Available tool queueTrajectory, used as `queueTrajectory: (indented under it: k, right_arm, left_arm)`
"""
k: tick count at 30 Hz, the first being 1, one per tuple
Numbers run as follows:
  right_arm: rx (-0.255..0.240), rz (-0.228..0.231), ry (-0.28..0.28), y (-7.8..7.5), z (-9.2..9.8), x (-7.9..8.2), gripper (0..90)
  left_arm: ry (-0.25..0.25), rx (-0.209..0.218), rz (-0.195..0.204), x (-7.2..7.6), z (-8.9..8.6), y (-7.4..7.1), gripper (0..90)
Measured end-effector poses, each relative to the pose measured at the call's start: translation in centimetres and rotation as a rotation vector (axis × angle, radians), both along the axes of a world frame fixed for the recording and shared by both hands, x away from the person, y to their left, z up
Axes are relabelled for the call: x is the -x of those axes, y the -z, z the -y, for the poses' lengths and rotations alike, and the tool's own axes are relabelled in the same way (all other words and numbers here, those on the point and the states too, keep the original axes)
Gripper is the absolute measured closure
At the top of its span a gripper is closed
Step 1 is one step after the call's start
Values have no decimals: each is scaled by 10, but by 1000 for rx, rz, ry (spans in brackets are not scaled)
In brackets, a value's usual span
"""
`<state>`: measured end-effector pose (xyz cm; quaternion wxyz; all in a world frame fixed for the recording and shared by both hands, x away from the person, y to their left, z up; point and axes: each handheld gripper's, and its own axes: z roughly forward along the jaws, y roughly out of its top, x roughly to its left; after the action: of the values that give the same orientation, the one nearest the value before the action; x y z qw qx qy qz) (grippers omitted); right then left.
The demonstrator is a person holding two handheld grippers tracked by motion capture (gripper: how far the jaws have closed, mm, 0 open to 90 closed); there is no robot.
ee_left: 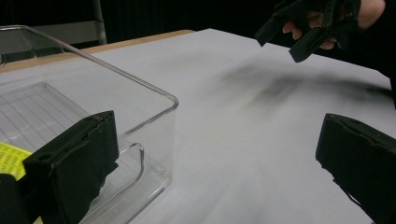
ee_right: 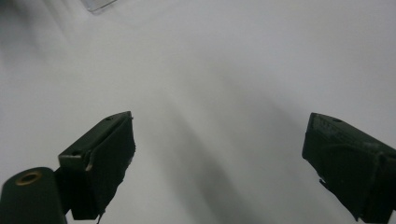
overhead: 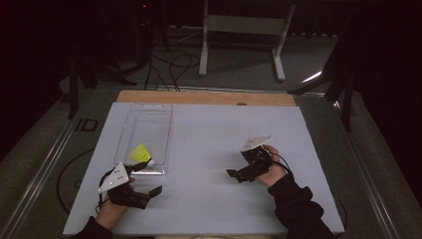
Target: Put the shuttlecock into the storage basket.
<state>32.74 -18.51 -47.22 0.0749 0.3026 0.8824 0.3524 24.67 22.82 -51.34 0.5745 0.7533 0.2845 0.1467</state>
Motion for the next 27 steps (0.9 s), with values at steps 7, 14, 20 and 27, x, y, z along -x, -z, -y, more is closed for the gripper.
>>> queueTrajectory:
  k: [7, 14, 20, 27]
  right_arm:
    - [-43, 22, 43, 5, 34, 8, 94]
    - [-70, 32, 83, 16, 62, 18, 105]
    - [-81, 63, 121, 24, 85, 31, 123]
    - [-97, 89, 155, 26, 100, 42, 123]
  left_arm:
    - [1, -2, 0, 0, 0, 0, 1]
    - [2, -1, 0, 0, 1, 0, 1]
    - [2, -2, 0, 0, 1, 0, 1]
    - [3, -3, 1, 0, 1, 0, 1]
